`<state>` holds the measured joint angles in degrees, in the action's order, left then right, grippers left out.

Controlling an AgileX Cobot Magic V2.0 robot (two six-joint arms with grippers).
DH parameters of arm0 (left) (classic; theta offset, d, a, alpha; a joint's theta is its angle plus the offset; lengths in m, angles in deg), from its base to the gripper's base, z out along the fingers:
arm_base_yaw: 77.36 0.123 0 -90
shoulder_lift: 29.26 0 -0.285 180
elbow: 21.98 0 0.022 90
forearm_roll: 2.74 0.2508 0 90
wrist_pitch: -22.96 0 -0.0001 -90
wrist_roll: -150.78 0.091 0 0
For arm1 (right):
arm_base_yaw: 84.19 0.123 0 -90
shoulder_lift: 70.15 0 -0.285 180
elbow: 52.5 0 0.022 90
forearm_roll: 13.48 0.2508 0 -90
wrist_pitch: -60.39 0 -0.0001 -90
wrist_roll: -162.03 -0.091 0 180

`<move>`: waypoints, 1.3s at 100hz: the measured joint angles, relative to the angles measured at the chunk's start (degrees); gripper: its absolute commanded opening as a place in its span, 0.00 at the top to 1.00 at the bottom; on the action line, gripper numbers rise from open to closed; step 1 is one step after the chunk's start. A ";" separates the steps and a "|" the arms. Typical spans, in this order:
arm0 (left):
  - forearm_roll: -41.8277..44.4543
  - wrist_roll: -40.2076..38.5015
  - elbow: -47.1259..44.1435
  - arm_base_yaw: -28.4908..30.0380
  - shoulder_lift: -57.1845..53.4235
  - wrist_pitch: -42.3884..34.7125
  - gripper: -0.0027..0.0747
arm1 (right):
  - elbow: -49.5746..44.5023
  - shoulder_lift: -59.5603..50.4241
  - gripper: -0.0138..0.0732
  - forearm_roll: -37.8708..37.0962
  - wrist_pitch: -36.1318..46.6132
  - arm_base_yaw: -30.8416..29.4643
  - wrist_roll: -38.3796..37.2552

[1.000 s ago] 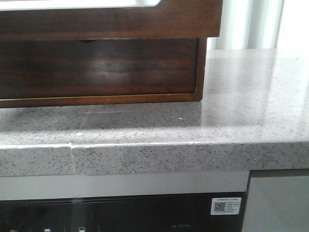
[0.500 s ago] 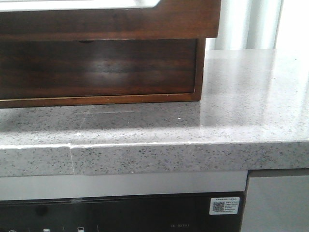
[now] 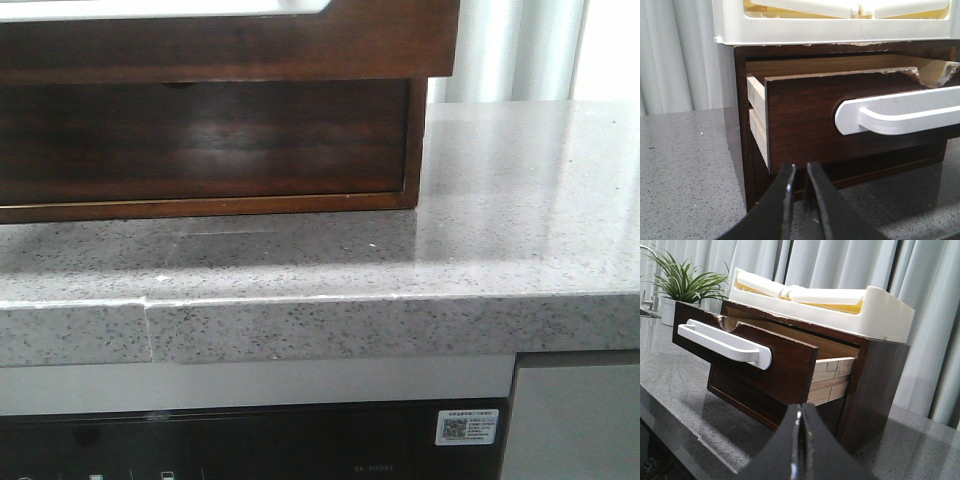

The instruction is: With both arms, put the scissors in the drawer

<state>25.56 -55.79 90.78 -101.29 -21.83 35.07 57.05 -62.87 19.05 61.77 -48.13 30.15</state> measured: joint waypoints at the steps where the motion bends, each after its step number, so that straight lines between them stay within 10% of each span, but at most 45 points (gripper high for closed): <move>1: 0.00 0.00 0.00 0.00 0.00 0.00 0.96 | 0.00 0.00 0.98 0.10 0.00 0.00 0.00; 81: -10.98 0.20 -2.43 0.97 0.00 3.60 0.96 | 0.00 0.00 0.98 0.13 0.00 0.00 0.00; 130: -33.70 28.99 -10.31 22.17 0.00 -11.05 0.96 | 0.00 0.00 0.98 0.13 0.00 0.00 0.00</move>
<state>-8.14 -26.80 80.48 -79.12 -21.83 24.02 57.05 -62.87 19.18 61.77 -48.13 30.15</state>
